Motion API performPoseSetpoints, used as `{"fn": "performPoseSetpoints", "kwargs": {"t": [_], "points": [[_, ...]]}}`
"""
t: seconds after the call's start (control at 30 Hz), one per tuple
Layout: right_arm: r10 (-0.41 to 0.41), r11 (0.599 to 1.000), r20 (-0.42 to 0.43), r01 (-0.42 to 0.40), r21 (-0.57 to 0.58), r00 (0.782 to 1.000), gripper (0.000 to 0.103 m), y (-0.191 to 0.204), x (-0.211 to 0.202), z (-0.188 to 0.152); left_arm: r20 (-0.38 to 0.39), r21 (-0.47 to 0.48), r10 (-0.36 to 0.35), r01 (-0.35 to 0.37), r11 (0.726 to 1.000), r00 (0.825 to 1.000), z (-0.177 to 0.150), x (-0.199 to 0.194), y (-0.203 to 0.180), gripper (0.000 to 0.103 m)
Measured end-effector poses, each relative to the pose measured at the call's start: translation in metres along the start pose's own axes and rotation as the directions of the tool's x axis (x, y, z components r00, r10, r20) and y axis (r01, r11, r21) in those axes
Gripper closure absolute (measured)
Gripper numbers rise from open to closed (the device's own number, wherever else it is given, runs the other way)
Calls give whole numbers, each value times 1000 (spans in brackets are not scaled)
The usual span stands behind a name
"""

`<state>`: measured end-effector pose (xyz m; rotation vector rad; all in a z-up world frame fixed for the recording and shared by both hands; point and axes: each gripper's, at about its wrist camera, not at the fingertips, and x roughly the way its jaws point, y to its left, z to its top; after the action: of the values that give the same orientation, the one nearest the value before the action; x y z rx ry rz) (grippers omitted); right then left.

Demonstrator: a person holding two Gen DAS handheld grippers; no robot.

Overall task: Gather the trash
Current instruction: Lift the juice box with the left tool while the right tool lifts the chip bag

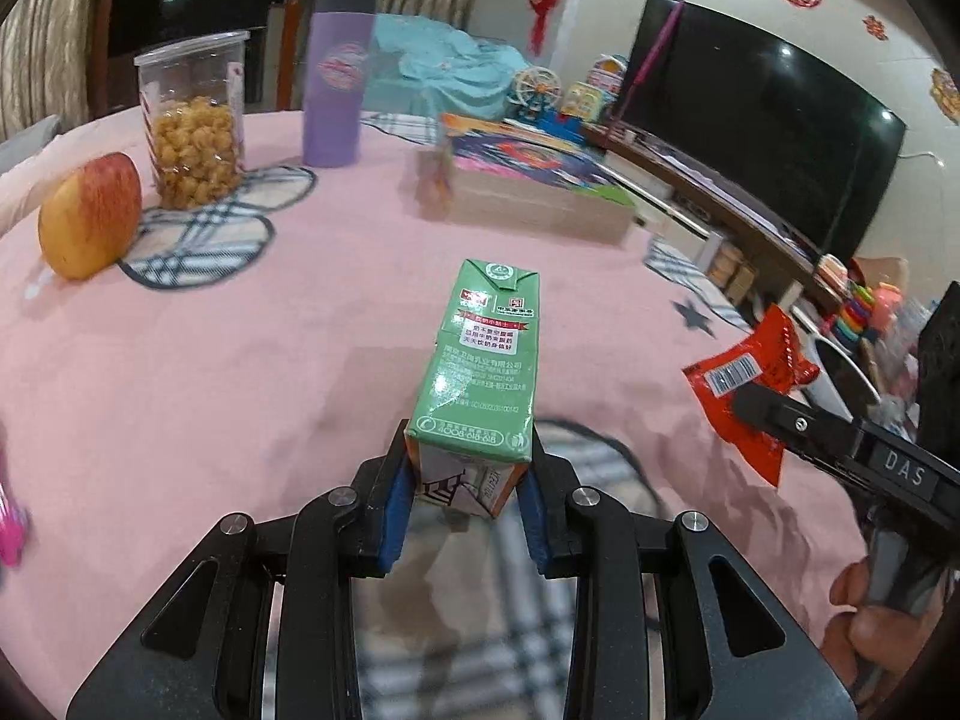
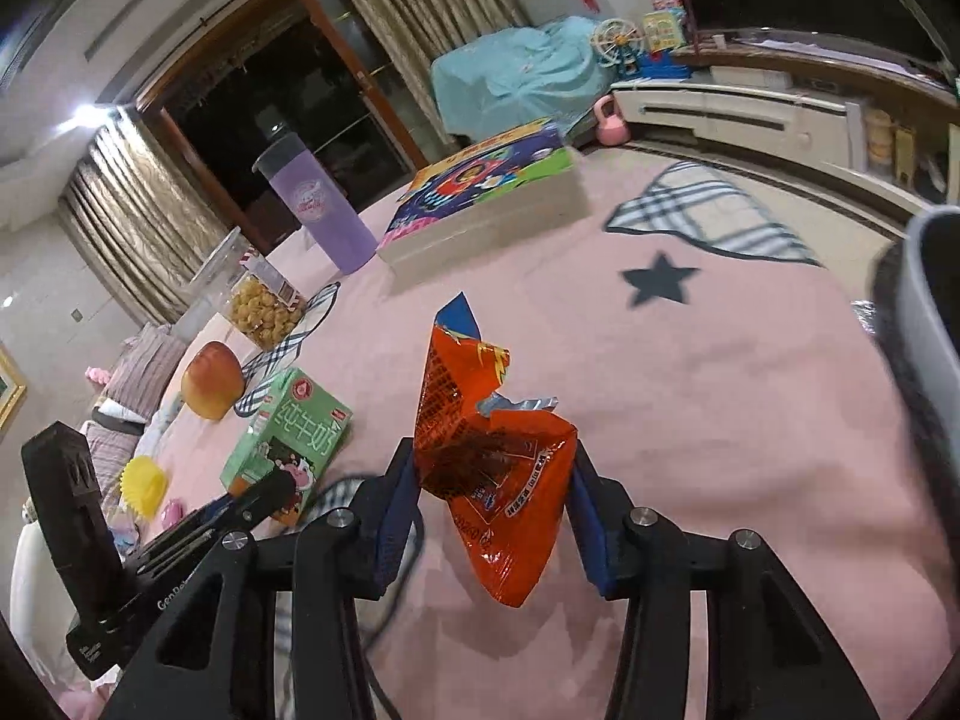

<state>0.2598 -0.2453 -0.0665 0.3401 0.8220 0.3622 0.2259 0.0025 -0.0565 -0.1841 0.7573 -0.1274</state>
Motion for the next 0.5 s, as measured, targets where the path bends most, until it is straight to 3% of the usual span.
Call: {"fn": "performPoseSetpoints", "kwargs": {"t": [0.17,0.5], "points": [[-7,1000,21,7,29,1000,55,-12,-27,-11,-8,31,-54,54,998,999,-13,-16,-28,74],[-26,997,49,23,71,998,55,-32,-56,-32,-28,83,-85,87,993,996,-27,-21,-63,74]]}}
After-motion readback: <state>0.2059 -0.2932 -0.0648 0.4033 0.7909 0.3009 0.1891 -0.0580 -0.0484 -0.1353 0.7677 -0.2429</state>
